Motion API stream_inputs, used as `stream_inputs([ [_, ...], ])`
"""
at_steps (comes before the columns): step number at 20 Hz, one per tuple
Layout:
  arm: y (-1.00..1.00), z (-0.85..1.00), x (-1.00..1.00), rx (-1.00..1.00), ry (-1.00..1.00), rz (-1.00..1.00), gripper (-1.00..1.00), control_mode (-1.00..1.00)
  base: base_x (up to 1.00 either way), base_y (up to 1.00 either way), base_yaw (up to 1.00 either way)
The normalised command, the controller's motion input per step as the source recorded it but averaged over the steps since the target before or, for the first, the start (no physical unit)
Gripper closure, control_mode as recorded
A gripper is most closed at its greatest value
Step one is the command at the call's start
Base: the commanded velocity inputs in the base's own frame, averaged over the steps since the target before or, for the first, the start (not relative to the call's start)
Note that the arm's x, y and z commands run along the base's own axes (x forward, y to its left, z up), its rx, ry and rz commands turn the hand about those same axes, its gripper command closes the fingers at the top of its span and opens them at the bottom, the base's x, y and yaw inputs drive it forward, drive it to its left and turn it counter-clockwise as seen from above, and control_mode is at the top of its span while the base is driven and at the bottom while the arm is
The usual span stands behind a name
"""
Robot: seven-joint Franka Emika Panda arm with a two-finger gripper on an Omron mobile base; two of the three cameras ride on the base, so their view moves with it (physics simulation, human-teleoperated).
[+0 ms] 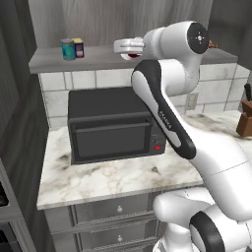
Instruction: Pick the cans from the counter and place them in their designated side in the cabinet.
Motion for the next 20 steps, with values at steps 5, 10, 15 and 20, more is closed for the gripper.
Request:
stream_inputs([
  [5,0.07,-0.01,0.20,-0.01,0.00,0.00,1.00,-1.00,0.00,0.00,0.00],
  [10,0.07,-0.01,0.18,-0.01,0.00,0.00,1.00,-1.00,0.00,0.00,0.00],
  [15,0.08,-0.02,0.13,-0.01,0.00,0.00,1.00,-1.00,0.00,0.00,0.00],
  [20,0.07,0.00,0.10,0.00,0.05,0.00,1.00,-1.00,0.00,0.00,0.00],
])
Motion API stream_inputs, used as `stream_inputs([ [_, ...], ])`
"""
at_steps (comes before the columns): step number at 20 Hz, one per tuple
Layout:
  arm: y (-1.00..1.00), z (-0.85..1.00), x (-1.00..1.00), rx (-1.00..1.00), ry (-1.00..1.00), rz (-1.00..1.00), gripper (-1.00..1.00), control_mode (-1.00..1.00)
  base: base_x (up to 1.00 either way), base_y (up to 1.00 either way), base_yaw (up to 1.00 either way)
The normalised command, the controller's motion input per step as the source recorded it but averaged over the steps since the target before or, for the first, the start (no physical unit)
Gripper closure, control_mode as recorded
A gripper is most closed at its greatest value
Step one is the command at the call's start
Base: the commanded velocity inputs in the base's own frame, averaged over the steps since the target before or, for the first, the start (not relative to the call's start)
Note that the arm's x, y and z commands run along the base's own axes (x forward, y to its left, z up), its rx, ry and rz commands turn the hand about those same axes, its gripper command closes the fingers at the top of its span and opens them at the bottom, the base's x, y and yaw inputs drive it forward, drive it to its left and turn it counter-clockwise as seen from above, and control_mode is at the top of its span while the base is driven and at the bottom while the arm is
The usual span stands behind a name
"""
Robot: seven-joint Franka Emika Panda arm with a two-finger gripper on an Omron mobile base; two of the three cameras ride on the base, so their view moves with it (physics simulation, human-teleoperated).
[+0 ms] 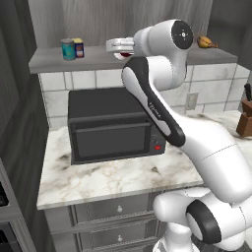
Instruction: Pick the cans from the counter and place them in their designated side in the cabinet.
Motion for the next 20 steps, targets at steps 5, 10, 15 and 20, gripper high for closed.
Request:
stream_inputs([
  [5,0.05,0.00,0.15,0.00,0.04,0.00,1.00,-1.00,0.00,0.00,0.00],
  [10,0.03,-0.02,0.18,0.00,0.01,0.00,1.00,-1.00,0.00,0.00,0.00],
  [15,0.06,-0.01,0.19,0.00,0.00,0.00,1.00,-1.00,0.00,0.00,0.00],
  [20,0.06,-0.03,0.21,0.00,0.01,0.00,1.00,-1.00,0.00,0.00,0.00],
])
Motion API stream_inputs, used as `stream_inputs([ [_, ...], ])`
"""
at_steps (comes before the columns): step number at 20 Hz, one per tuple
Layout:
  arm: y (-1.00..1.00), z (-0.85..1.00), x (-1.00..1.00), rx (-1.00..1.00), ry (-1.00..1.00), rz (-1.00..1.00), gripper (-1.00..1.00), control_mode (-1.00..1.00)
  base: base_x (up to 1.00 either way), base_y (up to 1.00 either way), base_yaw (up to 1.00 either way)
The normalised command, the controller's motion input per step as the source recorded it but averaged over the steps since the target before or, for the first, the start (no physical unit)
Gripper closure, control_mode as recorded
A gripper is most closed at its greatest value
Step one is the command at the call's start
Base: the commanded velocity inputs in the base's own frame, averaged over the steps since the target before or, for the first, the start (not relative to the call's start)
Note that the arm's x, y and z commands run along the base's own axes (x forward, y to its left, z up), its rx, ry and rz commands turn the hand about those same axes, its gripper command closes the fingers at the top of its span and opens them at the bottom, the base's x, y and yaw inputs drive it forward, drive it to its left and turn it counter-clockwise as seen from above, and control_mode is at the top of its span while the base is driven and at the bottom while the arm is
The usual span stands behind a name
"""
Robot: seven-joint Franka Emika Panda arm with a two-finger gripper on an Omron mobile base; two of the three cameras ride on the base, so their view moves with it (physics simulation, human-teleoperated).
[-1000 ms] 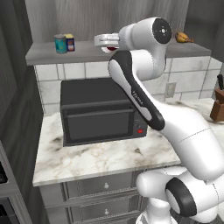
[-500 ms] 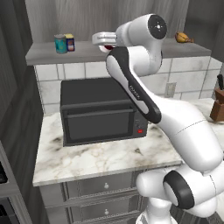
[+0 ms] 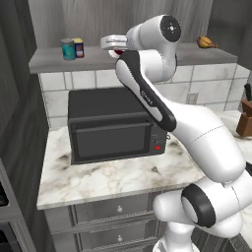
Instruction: Pick the cans from the counter and place them in their designated side in the cabinet.
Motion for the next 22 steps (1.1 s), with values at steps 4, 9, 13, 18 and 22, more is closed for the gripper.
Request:
stream_inputs([
  [4,0.05,-0.04,0.21,0.00,0.01,0.00,1.00,-1.00,0.00,0.00,0.00],
  [9,0.06,-0.01,0.16,-0.02,0.01,0.00,1.00,-1.00,0.00,0.00,0.00],
  [13,0.07,0.00,0.11,-0.02,0.00,0.00,1.00,-1.00,0.00,0.00,0.00],
  [18,0.04,0.00,0.11,-0.01,0.02,0.00,1.00,-1.00,0.00,0.00,0.00],
  [22,0.05,-0.02,0.14,-0.01,0.04,0.00,1.00,-1.00,0.00,0.00,0.00],
])
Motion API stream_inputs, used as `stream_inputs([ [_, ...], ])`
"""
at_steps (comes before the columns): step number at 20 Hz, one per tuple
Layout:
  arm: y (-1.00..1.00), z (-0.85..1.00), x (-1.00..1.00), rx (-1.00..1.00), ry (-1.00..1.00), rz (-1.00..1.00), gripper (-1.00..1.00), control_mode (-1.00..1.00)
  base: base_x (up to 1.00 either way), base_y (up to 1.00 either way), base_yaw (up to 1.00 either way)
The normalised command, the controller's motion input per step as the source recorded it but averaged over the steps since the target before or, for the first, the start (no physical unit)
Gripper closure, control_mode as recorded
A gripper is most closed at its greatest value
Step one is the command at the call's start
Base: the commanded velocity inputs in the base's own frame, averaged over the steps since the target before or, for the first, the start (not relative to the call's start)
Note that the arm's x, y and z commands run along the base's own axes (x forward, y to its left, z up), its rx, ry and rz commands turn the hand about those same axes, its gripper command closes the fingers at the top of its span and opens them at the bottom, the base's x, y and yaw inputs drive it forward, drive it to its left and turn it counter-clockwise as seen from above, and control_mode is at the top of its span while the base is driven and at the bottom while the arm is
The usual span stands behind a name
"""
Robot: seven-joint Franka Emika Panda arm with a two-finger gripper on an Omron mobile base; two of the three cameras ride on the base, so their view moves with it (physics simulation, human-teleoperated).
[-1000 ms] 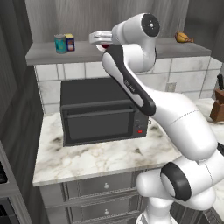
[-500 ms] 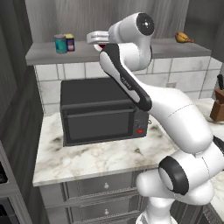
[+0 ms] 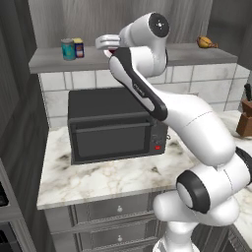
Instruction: Pick the cans from the counter and place them in their designated side in the cabinet.
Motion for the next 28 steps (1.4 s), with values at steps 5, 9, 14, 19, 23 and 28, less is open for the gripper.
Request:
stream_inputs([
  [5,0.06,-0.02,0.17,-0.01,0.03,0.00,1.00,-1.00,0.00,0.00,0.00],
  [9,0.07,0.00,0.16,-0.01,0.02,0.00,1.00,-1.00,0.00,0.00,0.00],
  [14,0.07,0.00,0.14,-0.02,0.02,0.00,1.00,-1.00,0.00,0.00,0.00],
  [19,0.02,-0.08,0.12,-0.01,0.02,0.00,1.00,-1.00,0.00,0.00,0.00],
  [23,0.00,-0.12,0.10,0.00,0.01,0.01,1.00,-1.00,0.00,0.00,0.00],
  [28,0.04,-0.09,0.11,0.00,0.00,0.01,1.00,-1.00,0.00,0.00,0.00],
])
